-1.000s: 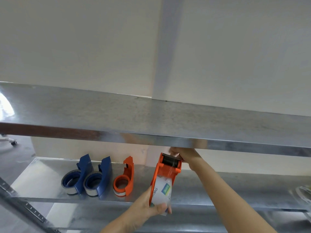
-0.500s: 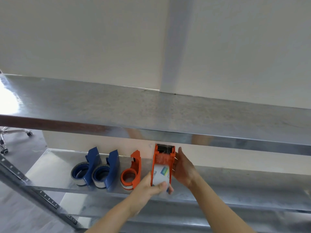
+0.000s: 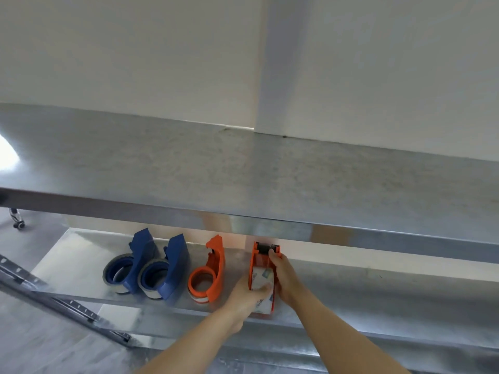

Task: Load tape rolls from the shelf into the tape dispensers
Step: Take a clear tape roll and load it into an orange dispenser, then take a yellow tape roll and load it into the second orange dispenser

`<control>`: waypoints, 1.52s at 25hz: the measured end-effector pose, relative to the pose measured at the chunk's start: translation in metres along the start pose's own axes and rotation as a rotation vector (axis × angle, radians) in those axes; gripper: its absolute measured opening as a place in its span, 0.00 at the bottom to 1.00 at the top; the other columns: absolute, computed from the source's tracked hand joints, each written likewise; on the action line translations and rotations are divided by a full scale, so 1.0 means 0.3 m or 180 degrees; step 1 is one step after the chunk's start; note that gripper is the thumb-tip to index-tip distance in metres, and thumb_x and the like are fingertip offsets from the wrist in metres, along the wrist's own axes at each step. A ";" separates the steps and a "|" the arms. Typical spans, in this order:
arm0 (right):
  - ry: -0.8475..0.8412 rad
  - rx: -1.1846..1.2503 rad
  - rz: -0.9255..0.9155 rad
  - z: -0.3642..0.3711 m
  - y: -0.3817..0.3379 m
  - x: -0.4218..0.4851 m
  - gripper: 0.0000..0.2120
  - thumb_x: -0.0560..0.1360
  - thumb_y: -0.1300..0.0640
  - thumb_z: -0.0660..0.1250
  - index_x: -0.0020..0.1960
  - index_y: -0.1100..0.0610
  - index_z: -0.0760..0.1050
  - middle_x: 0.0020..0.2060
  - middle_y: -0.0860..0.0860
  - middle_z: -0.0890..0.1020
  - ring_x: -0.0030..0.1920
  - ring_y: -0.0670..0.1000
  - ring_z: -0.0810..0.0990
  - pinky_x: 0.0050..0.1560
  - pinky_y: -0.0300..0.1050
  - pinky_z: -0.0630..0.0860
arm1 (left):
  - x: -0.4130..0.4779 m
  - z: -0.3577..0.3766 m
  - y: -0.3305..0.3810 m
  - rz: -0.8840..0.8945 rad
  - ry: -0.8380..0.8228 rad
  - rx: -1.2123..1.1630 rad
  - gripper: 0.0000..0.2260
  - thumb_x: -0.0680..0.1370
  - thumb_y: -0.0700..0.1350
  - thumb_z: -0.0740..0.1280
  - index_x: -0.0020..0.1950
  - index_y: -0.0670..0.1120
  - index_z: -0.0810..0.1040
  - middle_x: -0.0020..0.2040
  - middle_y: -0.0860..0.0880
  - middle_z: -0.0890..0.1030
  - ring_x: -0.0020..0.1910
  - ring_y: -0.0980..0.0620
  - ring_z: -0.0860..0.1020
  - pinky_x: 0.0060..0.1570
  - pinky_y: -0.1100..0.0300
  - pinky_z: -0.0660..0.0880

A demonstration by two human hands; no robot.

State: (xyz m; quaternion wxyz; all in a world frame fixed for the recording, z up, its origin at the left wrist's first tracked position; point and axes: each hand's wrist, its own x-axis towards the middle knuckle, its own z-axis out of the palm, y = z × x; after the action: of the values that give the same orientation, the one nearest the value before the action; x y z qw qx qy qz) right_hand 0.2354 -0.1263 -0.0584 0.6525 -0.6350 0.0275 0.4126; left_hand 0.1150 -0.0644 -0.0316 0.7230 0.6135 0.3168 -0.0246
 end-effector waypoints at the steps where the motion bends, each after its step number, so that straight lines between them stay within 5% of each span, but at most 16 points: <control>1: 0.0033 -0.0039 0.0019 0.001 0.002 0.007 0.18 0.79 0.50 0.61 0.62 0.61 0.72 0.55 0.64 0.81 0.55 0.63 0.81 0.56 0.56 0.79 | 0.011 0.001 -0.007 -0.0060 0.0063 0.0025 0.13 0.77 0.45 0.69 0.61 0.50 0.77 0.54 0.49 0.85 0.52 0.52 0.84 0.42 0.64 0.79; 4: 0.0158 -0.0063 -0.0028 0.003 0.003 0.021 0.12 0.80 0.51 0.59 0.58 0.58 0.73 0.54 0.61 0.82 0.57 0.62 0.80 0.58 0.56 0.77 | 0.039 0.007 -0.008 -0.0160 0.0120 0.0099 0.12 0.77 0.47 0.69 0.60 0.49 0.78 0.53 0.49 0.85 0.51 0.52 0.84 0.43 0.62 0.80; 9: 0.0240 -0.0463 -0.0157 -0.048 0.098 0.072 0.24 0.70 0.33 0.61 0.54 0.50 0.80 0.50 0.54 0.85 0.52 0.55 0.83 0.59 0.57 0.77 | 0.072 0.032 0.014 -0.0314 0.0169 -0.0129 0.08 0.78 0.45 0.67 0.57 0.48 0.78 0.53 0.45 0.85 0.51 0.47 0.84 0.50 0.53 0.82; 13: 0.0200 -0.0728 -0.0719 -0.062 0.105 -0.132 0.11 0.78 0.51 0.63 0.59 0.49 0.77 0.52 0.47 0.84 0.49 0.40 0.83 0.45 0.33 0.78 | 0.074 0.051 0.020 -0.0405 0.0266 -0.0262 0.09 0.79 0.44 0.66 0.59 0.45 0.78 0.53 0.43 0.84 0.52 0.44 0.82 0.57 0.46 0.80; 18: -0.0310 -0.1285 -0.0819 -0.096 0.194 -0.176 0.31 0.71 0.50 0.69 0.71 0.36 0.62 0.61 0.45 0.79 0.60 0.51 0.80 0.58 0.58 0.78 | 0.045 0.055 0.073 -0.0829 0.0538 -0.0634 0.10 0.78 0.42 0.63 0.56 0.43 0.78 0.52 0.39 0.83 0.50 0.41 0.81 0.45 0.51 0.79; 20: -0.0047 -0.1574 -0.1206 -0.072 0.175 -0.204 0.27 0.72 0.53 0.69 0.68 0.37 0.65 0.59 0.43 0.77 0.60 0.49 0.78 0.57 0.51 0.78 | 0.004 0.017 0.089 -0.0631 0.0714 -0.0581 0.09 0.78 0.42 0.63 0.57 0.42 0.77 0.51 0.41 0.82 0.46 0.45 0.81 0.40 0.55 0.77; 22: 0.0478 -0.2074 -0.1894 -0.044 0.134 -0.241 0.24 0.73 0.56 0.68 0.65 0.41 0.67 0.54 0.41 0.73 0.55 0.45 0.75 0.53 0.40 0.73 | -0.041 -0.062 0.092 -0.0315 0.0843 -0.0330 0.10 0.78 0.43 0.65 0.58 0.44 0.74 0.51 0.46 0.80 0.47 0.50 0.78 0.45 0.56 0.76; 24: 0.0818 -0.2534 -0.2502 -0.004 0.098 -0.255 0.23 0.72 0.61 0.68 0.64 0.47 0.70 0.53 0.45 0.74 0.51 0.48 0.75 0.49 0.42 0.74 | -0.069 -0.175 0.081 -0.0242 0.0967 -0.0053 0.09 0.77 0.44 0.66 0.57 0.46 0.75 0.50 0.47 0.81 0.51 0.47 0.79 0.56 0.51 0.77; 27: 0.0409 -0.3246 -0.2984 0.152 0.086 -0.241 0.17 0.71 0.58 0.62 0.60 0.52 0.75 0.54 0.49 0.79 0.53 0.49 0.76 0.53 0.44 0.75 | -0.105 -0.356 0.053 -0.0183 0.1173 -0.0217 0.02 0.78 0.42 0.65 0.49 0.47 0.76 0.48 0.44 0.82 0.50 0.45 0.81 0.60 0.48 0.76; 31: -0.0277 -0.4887 -0.2827 0.413 0.147 -0.176 0.06 0.72 0.53 0.63 0.45 0.51 0.79 0.42 0.48 0.83 0.44 0.51 0.81 0.46 0.46 0.75 | -0.160 -0.507 0.012 -0.0262 0.1548 -0.0281 0.03 0.78 0.39 0.63 0.47 0.46 0.75 0.45 0.43 0.78 0.45 0.47 0.77 0.44 0.56 0.73; 34: -0.0188 -0.5841 -0.2493 0.499 0.213 -0.127 0.06 0.72 0.56 0.65 0.46 0.55 0.78 0.43 0.54 0.84 0.48 0.58 0.81 0.57 0.52 0.71 | -0.191 -0.541 -0.023 -0.0357 0.1470 -0.0186 0.07 0.78 0.38 0.62 0.56 0.43 0.74 0.46 0.45 0.77 0.45 0.48 0.77 0.40 0.61 0.71; 36: -0.0104 -0.5884 -0.2322 0.487 0.246 -0.101 0.06 0.73 0.60 0.63 0.48 0.56 0.77 0.45 0.54 0.84 0.48 0.59 0.81 0.60 0.52 0.69 | -0.200 -0.550 -0.037 -0.0430 0.1406 -0.0067 0.10 0.78 0.39 0.62 0.59 0.42 0.74 0.51 0.45 0.78 0.48 0.49 0.78 0.41 0.63 0.72; 38: 0.0052 -0.4764 -0.2139 0.453 0.238 -0.104 0.01 0.73 0.57 0.66 0.45 0.54 0.75 0.40 0.50 0.82 0.42 0.53 0.80 0.51 0.46 0.72 | -0.190 -0.550 -0.049 -0.0431 0.1294 0.0127 0.12 0.78 0.41 0.63 0.61 0.43 0.74 0.54 0.46 0.79 0.52 0.50 0.80 0.45 0.61 0.73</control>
State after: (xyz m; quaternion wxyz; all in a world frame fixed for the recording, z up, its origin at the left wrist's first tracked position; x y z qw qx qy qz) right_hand 0.1077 -0.0369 -0.0723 0.1447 -0.8797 -0.4420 0.0995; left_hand -0.0074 0.0607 -0.0243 0.6287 0.5972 0.4960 0.0449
